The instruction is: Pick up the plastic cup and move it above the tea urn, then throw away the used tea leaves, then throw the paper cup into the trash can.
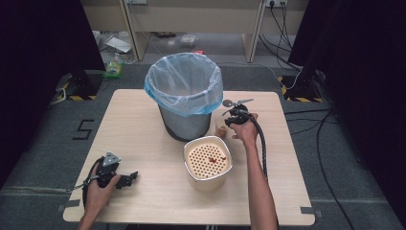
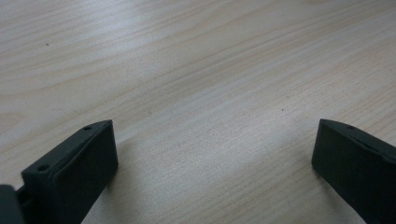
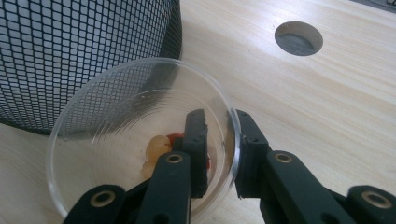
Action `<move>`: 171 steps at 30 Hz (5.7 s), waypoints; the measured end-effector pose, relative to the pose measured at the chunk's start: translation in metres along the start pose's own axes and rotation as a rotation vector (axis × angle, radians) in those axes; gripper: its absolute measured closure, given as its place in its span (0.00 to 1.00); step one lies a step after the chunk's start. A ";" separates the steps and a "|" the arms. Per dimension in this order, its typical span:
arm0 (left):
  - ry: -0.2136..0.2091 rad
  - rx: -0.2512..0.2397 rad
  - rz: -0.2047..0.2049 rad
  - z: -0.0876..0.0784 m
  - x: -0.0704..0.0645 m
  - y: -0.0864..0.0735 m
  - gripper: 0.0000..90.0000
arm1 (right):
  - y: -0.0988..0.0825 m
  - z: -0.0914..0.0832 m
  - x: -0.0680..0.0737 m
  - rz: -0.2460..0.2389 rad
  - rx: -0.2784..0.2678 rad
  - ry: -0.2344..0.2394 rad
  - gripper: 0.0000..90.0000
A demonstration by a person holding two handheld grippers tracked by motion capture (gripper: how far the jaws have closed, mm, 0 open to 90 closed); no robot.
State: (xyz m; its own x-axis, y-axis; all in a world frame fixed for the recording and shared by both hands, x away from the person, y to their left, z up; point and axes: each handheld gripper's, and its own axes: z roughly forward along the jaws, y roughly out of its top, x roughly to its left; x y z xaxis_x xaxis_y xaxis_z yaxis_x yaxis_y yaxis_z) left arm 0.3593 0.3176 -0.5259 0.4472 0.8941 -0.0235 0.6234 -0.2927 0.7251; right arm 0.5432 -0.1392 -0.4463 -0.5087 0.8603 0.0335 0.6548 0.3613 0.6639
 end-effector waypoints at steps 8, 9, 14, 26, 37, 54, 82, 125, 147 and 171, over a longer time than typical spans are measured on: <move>0.000 0.000 0.000 0.000 0.000 0.000 0.00 | -0.005 -0.013 -0.001 -0.033 -0.049 0.014 0.96; 0.000 0.000 0.000 0.000 0.000 0.000 0.00 | -0.005 -0.013 -0.001 -0.033 -0.049 0.014 0.96; 0.000 0.000 0.000 0.000 0.000 0.000 0.00 | -0.004 -0.024 -0.002 -0.064 -0.092 -0.006 0.97; 0.000 -0.001 -0.001 0.000 0.000 0.000 0.00 | 0.001 -0.052 0.001 -0.119 -0.202 -0.034 0.97; 0.000 0.000 0.000 0.000 0.000 0.000 0.00 | -0.001 -0.096 0.026 -0.227 -0.338 -0.065 0.97; -0.013 0.001 0.015 0.000 -0.001 0.000 0.00 | -0.025 -0.152 0.088 -0.479 -0.527 -0.179 0.97; -0.012 0.001 0.014 0.000 -0.001 0.000 0.00 | -0.075 -0.144 0.141 -0.857 -0.779 -0.479 0.98; -0.012 0.002 0.014 0.000 -0.001 0.000 0.00 | -0.079 -0.133 0.154 -1.167 -0.866 -0.706 0.98; -0.012 0.002 0.013 0.000 -0.001 0.000 0.00 | -0.068 -0.137 0.119 -0.782 -0.824 -0.526 0.97; -0.011 0.002 0.013 0.000 -0.001 0.000 0.00 | -0.066 -0.129 0.045 -0.222 -0.668 -0.231 0.97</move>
State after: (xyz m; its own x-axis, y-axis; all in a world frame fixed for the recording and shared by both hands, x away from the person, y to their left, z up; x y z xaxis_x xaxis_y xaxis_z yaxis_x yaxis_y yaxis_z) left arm 0.3591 0.3170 -0.5258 0.4625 0.8863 -0.0217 0.6184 -0.3050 0.7243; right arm 0.4051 -0.1703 -0.3923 -0.4104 0.8729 -0.2639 0.0332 0.3035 0.9523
